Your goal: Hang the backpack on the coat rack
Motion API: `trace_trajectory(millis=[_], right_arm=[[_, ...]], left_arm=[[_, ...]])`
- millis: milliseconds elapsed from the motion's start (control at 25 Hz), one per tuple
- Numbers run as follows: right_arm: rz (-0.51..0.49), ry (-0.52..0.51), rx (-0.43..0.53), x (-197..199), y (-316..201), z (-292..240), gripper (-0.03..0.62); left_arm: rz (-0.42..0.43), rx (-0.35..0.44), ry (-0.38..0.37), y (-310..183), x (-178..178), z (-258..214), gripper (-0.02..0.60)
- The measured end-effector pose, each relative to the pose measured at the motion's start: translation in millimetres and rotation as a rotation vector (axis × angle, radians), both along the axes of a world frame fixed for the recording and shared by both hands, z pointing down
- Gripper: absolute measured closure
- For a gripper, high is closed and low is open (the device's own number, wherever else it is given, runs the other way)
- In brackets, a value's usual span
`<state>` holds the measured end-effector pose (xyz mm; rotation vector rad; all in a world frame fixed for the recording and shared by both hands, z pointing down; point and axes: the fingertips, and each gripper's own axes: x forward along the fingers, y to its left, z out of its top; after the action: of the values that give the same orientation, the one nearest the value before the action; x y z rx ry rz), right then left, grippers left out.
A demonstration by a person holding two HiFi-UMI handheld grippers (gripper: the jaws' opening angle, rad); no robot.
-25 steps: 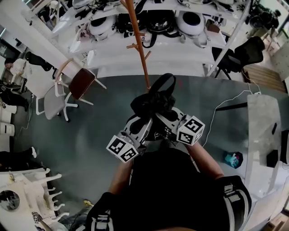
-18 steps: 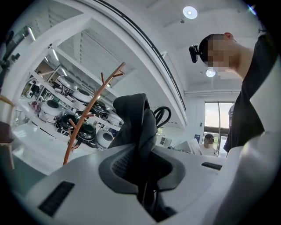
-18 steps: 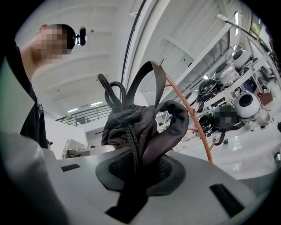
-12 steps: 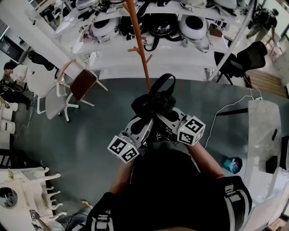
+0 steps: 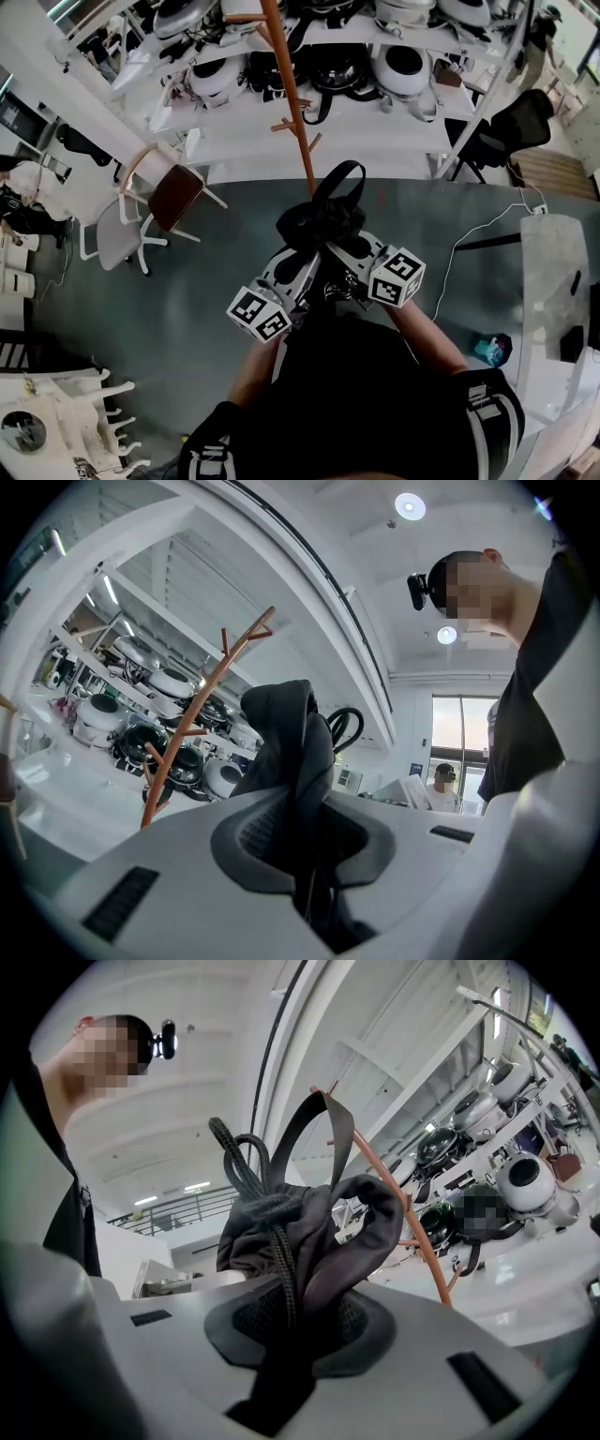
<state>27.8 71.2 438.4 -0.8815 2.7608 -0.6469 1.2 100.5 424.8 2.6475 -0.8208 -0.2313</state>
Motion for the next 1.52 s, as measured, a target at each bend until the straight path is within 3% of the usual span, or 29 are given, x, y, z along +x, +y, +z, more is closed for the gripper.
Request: trace_trajectory(millis=[720,1520], right_arm=[[0.067,0.039,0.006,-42.3,-142.8,1.3,0.510],[0.200,0.048,-0.027,-39.5,-234.0,23.5,0.511]], left_arm=[[0.074,0.000,0.014,-144.2,-43.4,2.3,0.531],[0.184,-0.007,-0.031,-238.5,-43.0,22.8,0.531]])
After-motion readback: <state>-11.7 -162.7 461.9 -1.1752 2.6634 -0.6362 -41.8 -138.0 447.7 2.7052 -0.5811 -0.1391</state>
